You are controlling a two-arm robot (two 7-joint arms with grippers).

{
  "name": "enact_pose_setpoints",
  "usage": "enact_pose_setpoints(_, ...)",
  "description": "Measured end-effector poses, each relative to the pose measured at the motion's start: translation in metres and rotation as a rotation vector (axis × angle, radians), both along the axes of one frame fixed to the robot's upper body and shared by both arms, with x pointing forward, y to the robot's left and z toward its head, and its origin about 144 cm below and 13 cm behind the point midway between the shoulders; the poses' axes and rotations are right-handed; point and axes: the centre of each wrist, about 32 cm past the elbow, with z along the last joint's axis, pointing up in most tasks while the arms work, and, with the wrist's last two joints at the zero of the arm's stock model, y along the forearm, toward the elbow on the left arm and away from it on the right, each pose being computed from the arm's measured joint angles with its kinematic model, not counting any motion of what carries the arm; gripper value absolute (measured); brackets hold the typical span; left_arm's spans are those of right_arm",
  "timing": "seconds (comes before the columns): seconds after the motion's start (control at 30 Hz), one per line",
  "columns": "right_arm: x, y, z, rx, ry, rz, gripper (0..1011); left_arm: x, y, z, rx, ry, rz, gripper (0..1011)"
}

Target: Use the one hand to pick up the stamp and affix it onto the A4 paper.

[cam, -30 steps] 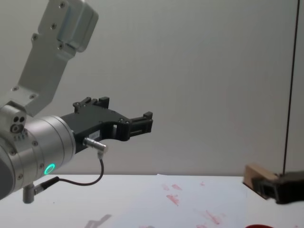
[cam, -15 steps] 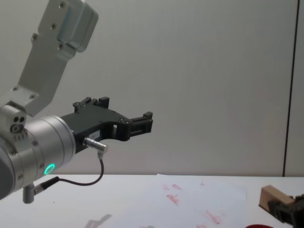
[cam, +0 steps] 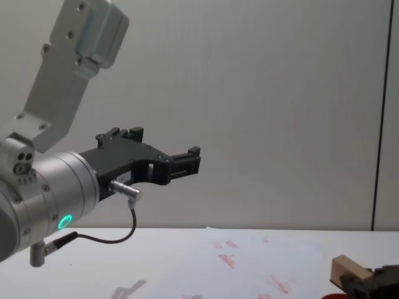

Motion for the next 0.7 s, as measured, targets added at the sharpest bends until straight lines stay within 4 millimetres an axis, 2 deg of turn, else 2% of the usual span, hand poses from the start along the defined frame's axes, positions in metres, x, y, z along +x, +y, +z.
enact_pose_setpoints(0.57,0.011,0.006,-0.004,-0.022,0.004,0.001,223,0.0,0.0,0.0,0.0,0.0,0.0,1003)
enact_pose_setpoints(0.7,0.012,0.007,-0.004,-0.025,0.005,0.001,333,0.0,0.0,0.0,0.0,0.0,0.0,1003)
